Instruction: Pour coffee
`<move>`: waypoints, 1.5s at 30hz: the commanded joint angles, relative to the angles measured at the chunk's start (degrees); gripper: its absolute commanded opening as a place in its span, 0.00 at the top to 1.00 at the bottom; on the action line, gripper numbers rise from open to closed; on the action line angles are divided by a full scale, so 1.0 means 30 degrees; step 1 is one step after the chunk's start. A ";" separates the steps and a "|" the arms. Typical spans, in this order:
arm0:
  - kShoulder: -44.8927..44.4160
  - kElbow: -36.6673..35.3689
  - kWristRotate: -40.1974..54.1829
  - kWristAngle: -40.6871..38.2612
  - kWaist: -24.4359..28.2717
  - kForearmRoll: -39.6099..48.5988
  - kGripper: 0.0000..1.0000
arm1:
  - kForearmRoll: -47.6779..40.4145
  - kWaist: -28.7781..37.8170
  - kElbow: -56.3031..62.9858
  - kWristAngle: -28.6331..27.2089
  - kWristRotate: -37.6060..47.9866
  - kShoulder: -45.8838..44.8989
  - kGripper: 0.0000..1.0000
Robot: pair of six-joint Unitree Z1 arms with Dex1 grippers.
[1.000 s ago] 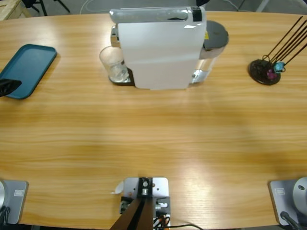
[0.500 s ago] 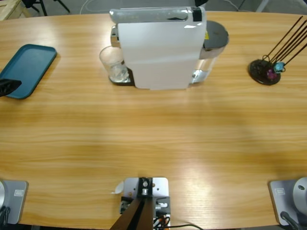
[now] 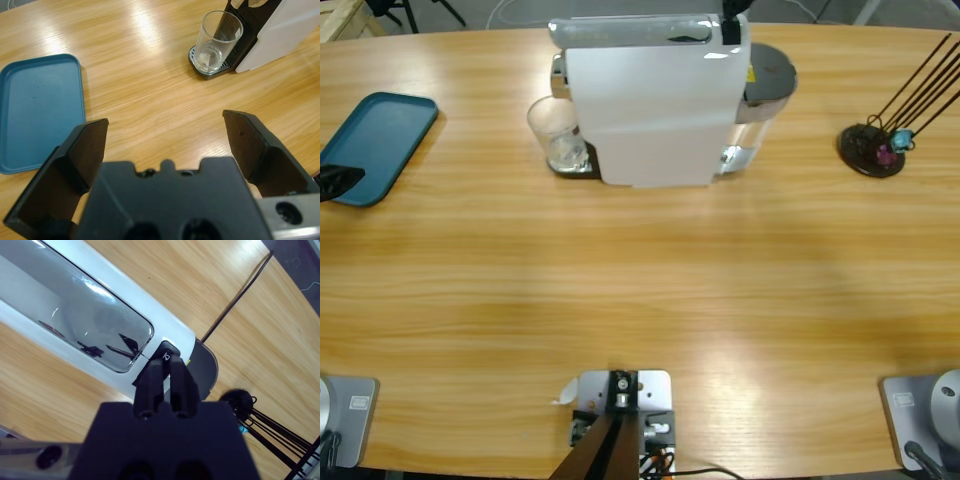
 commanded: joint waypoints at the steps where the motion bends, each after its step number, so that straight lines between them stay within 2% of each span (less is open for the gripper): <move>1: -0.0364 0.0695 -0.0215 -0.0089 0.0150 -0.0128 0.00 | -0.0949 0.0140 0.1715 0.0435 0.0438 0.0512 1.00; 8: -0.0364 0.0695 -0.0215 -0.0089 0.0150 -0.0128 0.00 | -0.1107 0.0140 0.2248 0.0417 0.0438 0.0207 1.00; 17: -0.0364 0.0695 -0.0215 -0.0089 0.0150 -0.0128 0.00 | -0.2367 0.0140 0.4785 0.0405 0.0631 -0.0988 1.00; 34: -0.0364 0.0695 -0.0215 -0.0089 0.0150 -0.0128 0.00 | -0.2331 0.0140 0.3719 0.0757 0.0438 -0.0021 1.00; 45: -0.0364 0.0695 -0.0215 -0.0089 0.0150 -0.0128 0.00 | -0.2999 0.0140 0.5313 0.0962 0.0579 -0.0443 1.00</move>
